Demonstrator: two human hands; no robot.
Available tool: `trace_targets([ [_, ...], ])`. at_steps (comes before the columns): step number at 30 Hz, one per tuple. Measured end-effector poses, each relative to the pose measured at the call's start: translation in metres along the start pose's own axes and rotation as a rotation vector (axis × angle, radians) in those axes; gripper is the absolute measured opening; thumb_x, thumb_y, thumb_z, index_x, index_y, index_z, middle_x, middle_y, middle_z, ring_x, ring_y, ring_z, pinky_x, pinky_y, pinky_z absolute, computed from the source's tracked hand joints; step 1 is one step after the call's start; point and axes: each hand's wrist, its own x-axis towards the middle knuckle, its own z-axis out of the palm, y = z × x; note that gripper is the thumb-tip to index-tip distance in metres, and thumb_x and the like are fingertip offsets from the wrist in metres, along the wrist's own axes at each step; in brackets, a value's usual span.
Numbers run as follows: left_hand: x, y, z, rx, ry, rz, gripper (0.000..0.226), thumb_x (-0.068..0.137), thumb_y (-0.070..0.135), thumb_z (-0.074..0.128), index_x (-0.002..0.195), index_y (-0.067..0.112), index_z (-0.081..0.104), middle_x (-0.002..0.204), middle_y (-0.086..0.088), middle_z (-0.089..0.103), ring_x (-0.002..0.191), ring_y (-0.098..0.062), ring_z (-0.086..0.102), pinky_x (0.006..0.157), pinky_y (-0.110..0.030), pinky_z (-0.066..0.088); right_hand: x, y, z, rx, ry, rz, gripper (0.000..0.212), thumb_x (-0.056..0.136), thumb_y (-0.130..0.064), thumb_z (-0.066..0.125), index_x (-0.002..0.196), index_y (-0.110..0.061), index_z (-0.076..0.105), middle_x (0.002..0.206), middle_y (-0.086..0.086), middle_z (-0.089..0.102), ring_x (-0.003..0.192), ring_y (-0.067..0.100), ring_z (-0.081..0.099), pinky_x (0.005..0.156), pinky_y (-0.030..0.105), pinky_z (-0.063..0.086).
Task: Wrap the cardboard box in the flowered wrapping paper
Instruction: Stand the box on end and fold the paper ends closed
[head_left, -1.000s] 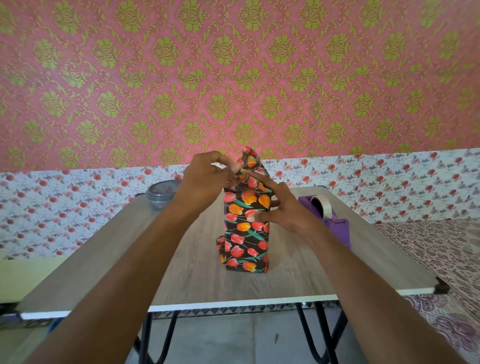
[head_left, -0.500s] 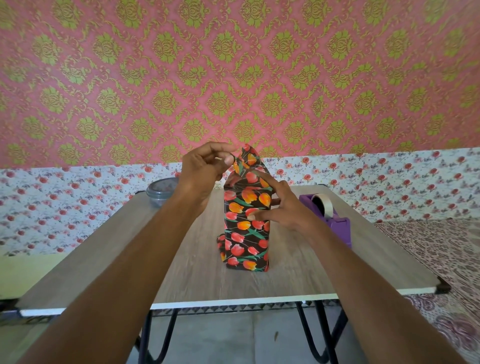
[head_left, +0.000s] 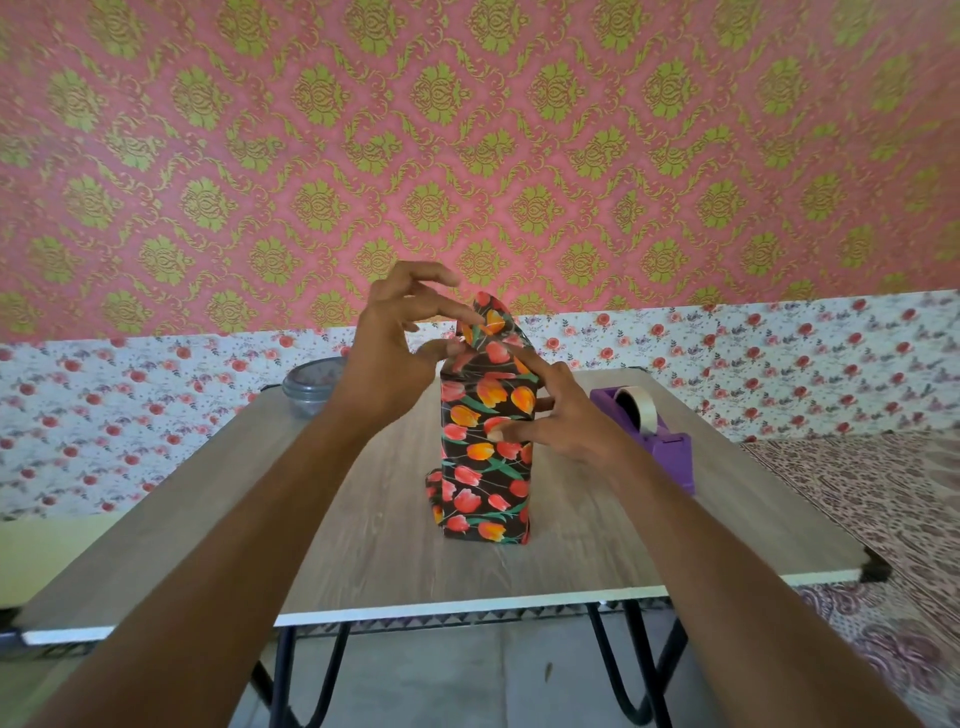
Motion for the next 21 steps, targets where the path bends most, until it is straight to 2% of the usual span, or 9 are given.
trace_targets([
  [2, -0.003, 0.005, 0.0, 0.05, 0.009, 0.074, 0.021, 0.082, -0.001, 0.078, 0.091, 0.018, 0.08, 0.106, 0.005, 0.071, 0.107, -0.017, 0.06, 0.091, -0.037, 0.047, 0.0, -0.001, 0.001, -0.004, -0.002, -0.004, 0.091, 0.069, -0.032, 0.095, 0.113, -0.085, 0.035, 0.123, -0.009, 0.037, 0.119, 0.013, 0.049, 0.096, 0.02, 0.045],
  [5, -0.005, 0.011, 0.001, 0.145, 0.096, 0.112, 0.023, 0.087, -0.013, 0.063, 0.086, 0.007, 0.074, 0.087, 0.003, 0.068, 0.088, -0.012, 0.058, 0.081, -0.026, 0.05, -0.001, -0.002, 0.002, 0.003, -0.003, -0.017, 0.09, 0.069, -0.03, 0.095, 0.121, -0.077, 0.037, 0.128, -0.002, 0.037, 0.123, 0.018, 0.049, 0.091, 0.013, 0.044],
  [7, -0.002, 0.01, -0.001, 0.17, 0.112, 0.139, 0.027, 0.086, -0.02, 0.056, 0.088, 0.004, 0.069, 0.09, -0.001, 0.066, 0.087, -0.012, 0.056, 0.077, -0.019, 0.049, -0.001, -0.003, 0.002, 0.01, 0.0, -0.017, 0.091, 0.069, -0.029, 0.094, 0.124, -0.074, 0.037, 0.13, 0.001, 0.036, 0.125, 0.021, 0.049, 0.094, 0.017, 0.044],
  [9, 0.0, 0.009, -0.005, 0.225, 0.026, 0.198, 0.033, 0.082, -0.025, 0.057, 0.093, 0.005, 0.068, 0.102, -0.005, 0.065, 0.097, -0.018, 0.058, 0.079, -0.021, 0.051, 0.0, -0.002, 0.002, 0.016, 0.003, -0.013, 0.091, 0.069, -0.027, 0.095, 0.126, -0.071, 0.038, 0.131, 0.003, 0.036, 0.127, 0.023, 0.05, 0.095, 0.019, 0.045],
  [12, 0.0, 0.006, -0.003, 0.411, -0.09, 0.252, 0.038, 0.081, -0.012, 0.071, 0.111, 0.013, 0.071, 0.117, -0.002, 0.068, 0.112, -0.023, 0.059, 0.089, -0.03, 0.042, 0.0, -0.003, 0.004, 0.009, 0.01, -0.011, 0.093, 0.069, -0.028, 0.095, 0.135, -0.064, 0.042, 0.133, 0.004, 0.037, 0.13, 0.025, 0.05, 0.105, 0.029, 0.047],
  [14, -0.002, 0.007, 0.0, 0.46, -0.066, 0.316, 0.024, 0.085, 0.0, 0.071, 0.105, 0.012, 0.075, 0.108, -0.003, 0.072, 0.104, -0.026, 0.064, 0.086, -0.035, 0.04, 0.0, -0.003, 0.005, -0.009, 0.013, -0.013, 0.096, 0.069, -0.029, 0.095, 0.145, -0.054, 0.043, 0.133, 0.005, 0.037, 0.13, 0.026, 0.05, 0.112, 0.039, 0.046],
  [16, -0.003, 0.008, 0.004, 0.488, -0.034, 0.389, 0.014, 0.089, 0.006, 0.062, 0.093, 0.008, 0.075, 0.095, -0.007, 0.072, 0.086, -0.03, 0.066, 0.08, -0.035, 0.043, -0.001, -0.004, 0.005, -0.008, 0.009, -0.02, 0.098, 0.069, -0.028, 0.096, 0.147, -0.053, 0.042, 0.133, 0.005, 0.037, 0.13, 0.026, 0.05, 0.113, 0.041, 0.046],
  [18, -0.004, 0.008, 0.01, 0.525, -0.028, 0.404, 0.017, 0.088, -0.006, 0.06, 0.093, 0.004, 0.072, 0.093, -0.012, 0.068, 0.076, -0.035, 0.061, 0.071, -0.039, 0.049, -0.001, -0.004, 0.004, 0.0, 0.003, -0.039, 0.097, 0.069, -0.027, 0.096, 0.145, -0.055, 0.042, 0.134, 0.005, 0.038, 0.129, 0.025, 0.05, 0.113, 0.043, 0.046],
  [21, -0.01, 0.008, 0.016, 0.485, -0.051, 0.362, 0.032, 0.082, -0.024, 0.057, 0.099, -0.001, 0.069, 0.099, -0.019, 0.064, 0.08, -0.037, 0.06, 0.06, -0.048, 0.051, -0.002, -0.005, 0.003, 0.0, -0.003, -0.038, 0.097, 0.07, -0.026, 0.095, 0.145, -0.056, 0.042, 0.136, 0.004, 0.036, 0.131, 0.026, 0.048, 0.113, 0.047, 0.045],
])
